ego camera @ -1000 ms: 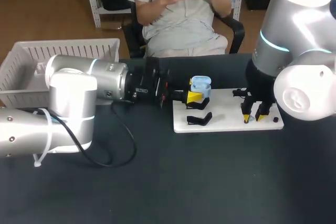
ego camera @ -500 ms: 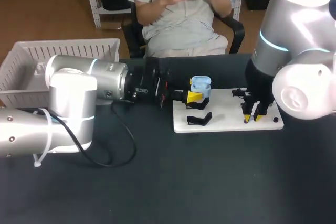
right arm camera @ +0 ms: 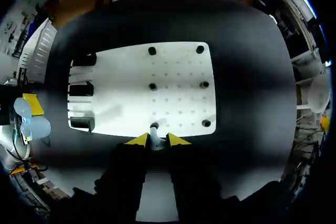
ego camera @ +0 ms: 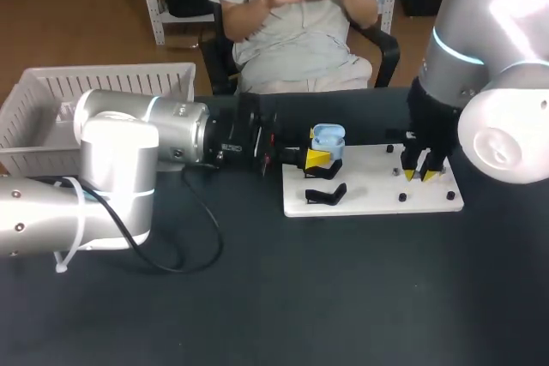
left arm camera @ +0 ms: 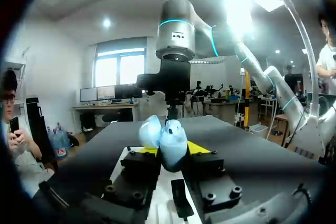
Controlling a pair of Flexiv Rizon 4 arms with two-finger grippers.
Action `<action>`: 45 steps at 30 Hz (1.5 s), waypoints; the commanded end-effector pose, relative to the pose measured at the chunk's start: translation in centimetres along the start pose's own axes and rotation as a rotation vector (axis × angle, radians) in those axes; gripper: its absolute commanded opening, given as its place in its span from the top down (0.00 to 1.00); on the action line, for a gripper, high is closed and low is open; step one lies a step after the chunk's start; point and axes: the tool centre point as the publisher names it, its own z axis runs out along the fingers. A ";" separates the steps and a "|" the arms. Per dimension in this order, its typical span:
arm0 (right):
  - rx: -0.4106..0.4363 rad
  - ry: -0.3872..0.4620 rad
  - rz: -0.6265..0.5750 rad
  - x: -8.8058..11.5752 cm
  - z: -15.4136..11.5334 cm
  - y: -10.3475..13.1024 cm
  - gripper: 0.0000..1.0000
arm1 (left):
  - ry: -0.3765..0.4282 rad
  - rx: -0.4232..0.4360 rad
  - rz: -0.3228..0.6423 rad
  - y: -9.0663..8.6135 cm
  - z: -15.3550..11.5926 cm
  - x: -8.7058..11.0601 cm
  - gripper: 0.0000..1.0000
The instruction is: Pick up each earbud case from the left stands, insert the matching earbuds, close the lid, and place the case in the box.
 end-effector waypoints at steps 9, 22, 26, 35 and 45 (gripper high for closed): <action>0.046 -0.048 -0.016 1.6 -7.5 2.0 1.00 | 0.001 -0.003 0.001 0.0 0.1 0.0 1.00; 0.031 -0.026 -0.142 2.2 -11.6 9.0 1.00 | 0.001 -0.003 0.001 0.0 0.1 0.0 1.00; 0.046 -0.038 -0.177 2.0 -10.9 10.7 1.00 | 0.001 -0.003 0.001 0.0 0.1 0.0 1.00; 0.046 -0.037 -0.179 1.9 -10.8 11.0 1.00 | 0.001 -0.003 0.001 0.0 0.1 0.0 1.00; 0.053 -0.027 -0.194 1.8 -10.8 11.3 1.00 | 0.001 -0.003 0.001 0.0 0.1 0.0 1.00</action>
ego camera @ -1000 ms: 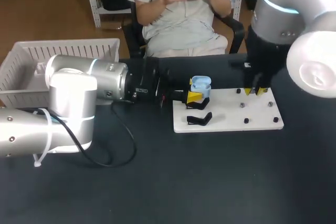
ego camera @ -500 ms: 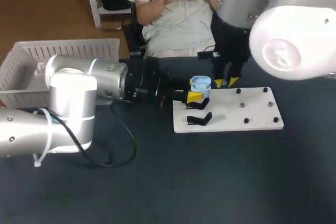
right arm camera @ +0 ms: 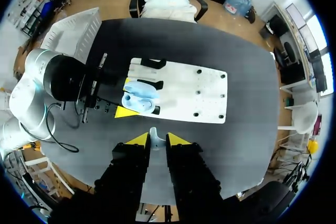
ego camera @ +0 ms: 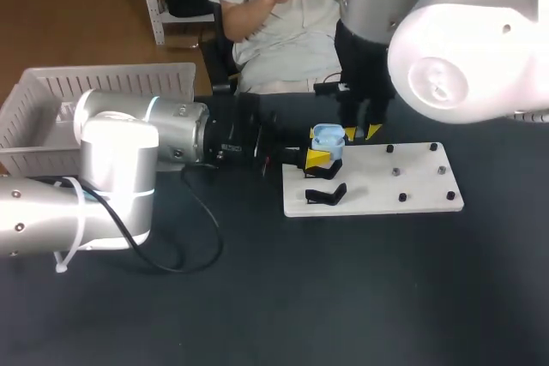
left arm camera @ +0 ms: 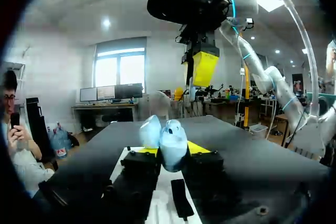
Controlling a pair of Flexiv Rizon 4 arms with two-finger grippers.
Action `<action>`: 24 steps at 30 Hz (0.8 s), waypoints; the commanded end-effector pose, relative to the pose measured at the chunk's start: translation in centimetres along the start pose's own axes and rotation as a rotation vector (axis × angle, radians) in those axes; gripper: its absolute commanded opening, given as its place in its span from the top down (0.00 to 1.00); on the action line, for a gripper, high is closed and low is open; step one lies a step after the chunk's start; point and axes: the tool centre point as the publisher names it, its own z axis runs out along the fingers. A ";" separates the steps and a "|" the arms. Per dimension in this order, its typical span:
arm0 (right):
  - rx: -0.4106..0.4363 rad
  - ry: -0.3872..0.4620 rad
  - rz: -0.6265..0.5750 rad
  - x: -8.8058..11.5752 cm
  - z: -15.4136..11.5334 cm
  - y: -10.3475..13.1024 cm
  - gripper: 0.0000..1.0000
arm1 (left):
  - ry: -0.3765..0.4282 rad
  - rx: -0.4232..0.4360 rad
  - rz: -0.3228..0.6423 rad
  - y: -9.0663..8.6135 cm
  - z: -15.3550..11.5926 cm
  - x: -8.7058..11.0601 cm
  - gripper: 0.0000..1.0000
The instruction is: Pick up each earbud case from the left stands, insert the matching earbuds, close the lid, and place the case in the box.
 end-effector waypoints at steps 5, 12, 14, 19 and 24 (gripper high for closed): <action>0.014 0.055 -0.057 -0.6 0.3 1.3 1.00 | 0.001 -0.003 0.001 0.0 0.1 0.0 1.00; 0.027 0.090 -0.067 -1.3 0.8 2.2 1.00 | 0.001 -0.003 0.001 0.0 0.1 0.0 1.00; 0.028 0.094 -0.069 -1.6 0.8 2.5 1.00 | 0.001 -0.003 0.001 0.0 0.1 0.0 1.00; 0.030 0.089 -0.079 -2.1 0.9 3.1 1.00 | 0.001 -0.003 0.001 0.0 0.1 0.0 1.00; 0.032 0.090 -0.096 -2.5 1.3 3.6 1.00 | 0.001 -0.003 0.001 0.0 0.1 0.0 1.00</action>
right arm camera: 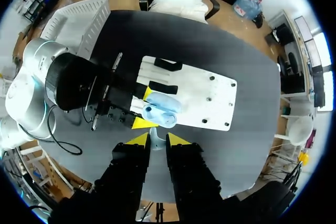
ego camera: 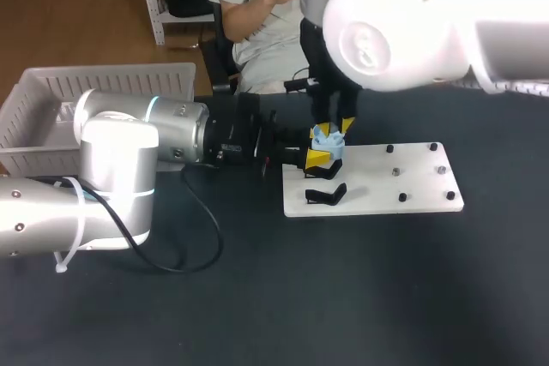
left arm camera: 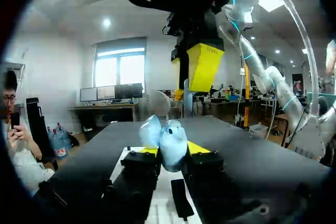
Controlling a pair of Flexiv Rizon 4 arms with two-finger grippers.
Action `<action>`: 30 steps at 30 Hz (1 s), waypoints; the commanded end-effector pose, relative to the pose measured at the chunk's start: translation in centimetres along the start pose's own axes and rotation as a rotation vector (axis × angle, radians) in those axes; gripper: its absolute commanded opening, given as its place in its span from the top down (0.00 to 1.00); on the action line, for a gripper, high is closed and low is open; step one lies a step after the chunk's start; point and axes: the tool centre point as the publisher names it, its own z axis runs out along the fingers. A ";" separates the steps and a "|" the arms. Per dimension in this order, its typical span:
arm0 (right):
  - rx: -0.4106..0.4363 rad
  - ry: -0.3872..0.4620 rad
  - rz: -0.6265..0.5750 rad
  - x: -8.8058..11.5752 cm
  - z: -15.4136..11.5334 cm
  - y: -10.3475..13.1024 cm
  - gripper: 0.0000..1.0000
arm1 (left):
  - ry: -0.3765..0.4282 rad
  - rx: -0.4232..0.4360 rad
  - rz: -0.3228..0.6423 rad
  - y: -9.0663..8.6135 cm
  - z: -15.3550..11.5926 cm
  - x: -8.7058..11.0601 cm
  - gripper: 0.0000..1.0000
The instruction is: Pick up each earbud case from the left stands, insert the matching earbuds, close the lid, and place the case in the box.
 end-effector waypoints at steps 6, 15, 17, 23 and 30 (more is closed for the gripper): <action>0.015 0.013 -0.019 -0.8 0.7 0.5 1.00 | 0.001 -0.003 0.001 0.0 0.1 0.0 1.00; 0.017 0.000 -0.031 -0.8 1.2 0.5 1.00 | 0.001 -0.003 0.001 0.0 0.1 0.0 1.00; 0.019 -0.008 -0.037 -0.7 1.2 0.5 1.00 | 0.001 -0.003 0.001 0.0 0.1 0.0 1.00; 0.022 -0.026 -0.052 -0.7 1.5 0.6 1.00 | 0.001 -0.003 0.001 0.0 0.1 0.0 1.00; 0.027 -0.025 -0.059 -0.8 1.9 0.5 1.00 | 0.001 -0.003 0.001 0.0 0.1 0.0 1.00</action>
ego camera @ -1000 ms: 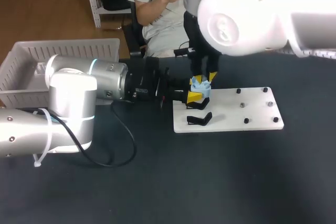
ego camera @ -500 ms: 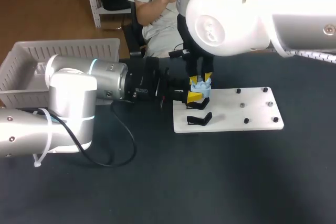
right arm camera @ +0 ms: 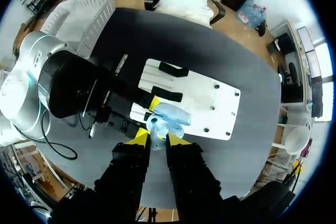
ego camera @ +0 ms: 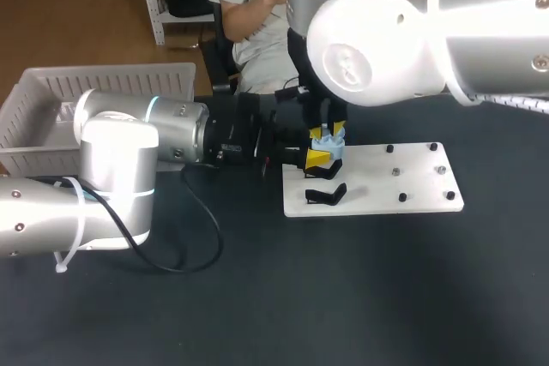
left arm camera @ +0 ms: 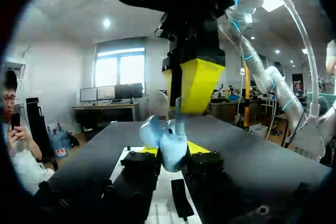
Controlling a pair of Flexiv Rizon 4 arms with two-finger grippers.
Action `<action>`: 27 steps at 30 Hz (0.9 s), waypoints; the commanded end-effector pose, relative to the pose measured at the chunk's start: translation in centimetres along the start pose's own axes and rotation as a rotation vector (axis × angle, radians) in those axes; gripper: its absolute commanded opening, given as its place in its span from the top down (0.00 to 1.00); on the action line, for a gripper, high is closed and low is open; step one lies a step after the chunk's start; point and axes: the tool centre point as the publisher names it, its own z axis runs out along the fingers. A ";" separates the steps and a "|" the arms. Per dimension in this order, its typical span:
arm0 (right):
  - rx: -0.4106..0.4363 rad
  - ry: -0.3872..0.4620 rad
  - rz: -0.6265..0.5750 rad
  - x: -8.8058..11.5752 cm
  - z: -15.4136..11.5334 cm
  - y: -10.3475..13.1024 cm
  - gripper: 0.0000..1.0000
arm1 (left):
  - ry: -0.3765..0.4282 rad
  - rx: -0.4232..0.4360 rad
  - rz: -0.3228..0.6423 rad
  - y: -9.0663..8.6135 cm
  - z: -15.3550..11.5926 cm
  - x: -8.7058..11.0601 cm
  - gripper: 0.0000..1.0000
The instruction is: Pick up each earbud case from the left stands, insert the matching earbuds, close the lid, and place the case in the box.
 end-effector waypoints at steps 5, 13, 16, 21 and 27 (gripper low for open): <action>0.007 -0.009 -0.003 0.2 0.3 -0.1 1.00 | 0.001 -0.003 0.001 0.0 0.0 0.0 1.00; 0.014 -0.013 -0.001 0.1 0.4 -0.2 1.00 | 0.001 -0.003 0.001 0.0 0.0 0.0 1.00; 0.014 -0.014 -0.001 0.1 0.4 -0.2 1.00 | 0.001 -0.003 0.001 0.0 0.0 0.0 1.00; 0.016 -0.013 -0.001 0.0 0.5 -0.2 1.00 | 0.001 -0.003 0.001 0.0 0.0 0.0 1.00; 0.017 -0.017 -0.002 -0.1 0.5 -0.1 1.00 | 0.001 -0.003 0.001 0.0 0.0 0.0 1.00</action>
